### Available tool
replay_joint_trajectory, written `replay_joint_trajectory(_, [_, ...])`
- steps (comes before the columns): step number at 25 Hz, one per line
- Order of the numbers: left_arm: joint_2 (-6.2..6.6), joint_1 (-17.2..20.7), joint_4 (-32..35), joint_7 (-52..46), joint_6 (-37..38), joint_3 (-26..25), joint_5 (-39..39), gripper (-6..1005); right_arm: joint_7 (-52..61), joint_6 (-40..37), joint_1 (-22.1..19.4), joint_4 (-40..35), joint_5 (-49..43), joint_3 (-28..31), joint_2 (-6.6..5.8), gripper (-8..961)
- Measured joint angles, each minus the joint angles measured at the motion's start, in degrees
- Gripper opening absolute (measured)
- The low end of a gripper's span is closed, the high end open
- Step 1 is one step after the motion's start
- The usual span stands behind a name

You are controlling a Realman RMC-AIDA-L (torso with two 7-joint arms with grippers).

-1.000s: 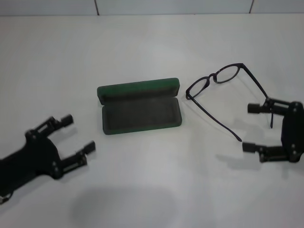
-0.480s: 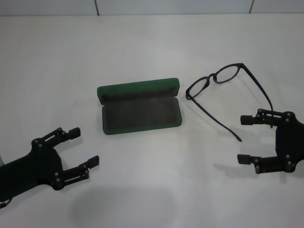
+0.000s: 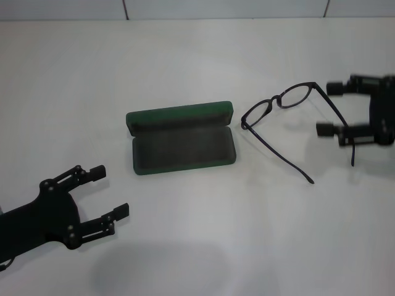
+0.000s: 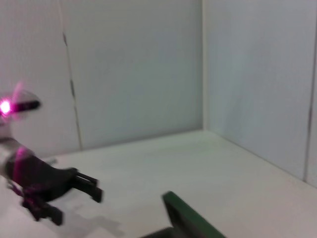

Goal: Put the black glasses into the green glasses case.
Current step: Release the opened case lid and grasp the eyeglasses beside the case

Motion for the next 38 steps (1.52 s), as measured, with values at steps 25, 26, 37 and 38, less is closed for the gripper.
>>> replay_joint_trajectory(25, [0.12,-2.1,0.1,-1.9,1.2,0.5,4.0,843,15.4,3.8,28.4,-5.0,-42.2,-15.4,-4.42,785])
replay_joint_trajectory(26, [0.11,-2.1,0.1,-1.9,1.2,0.5,4.1,843,14.4,4.7,28.6,-5.0,-42.3,-15.7,-4.14,782])
replay_joint_trajectory(37, [-0.08,-2.2,0.1,-2.5,1.0,0.4,4.6,842,4.1,16.4,31.1,-0.3,-43.3,-21.7,0.14,753])
replay_joint_trajectory(38, [-0.07,-2.3,0.1,-2.5,1.0,0.3,4.6,842,3.4,17.9,31.4,0.9,-43.5,-22.5,0.35,750])
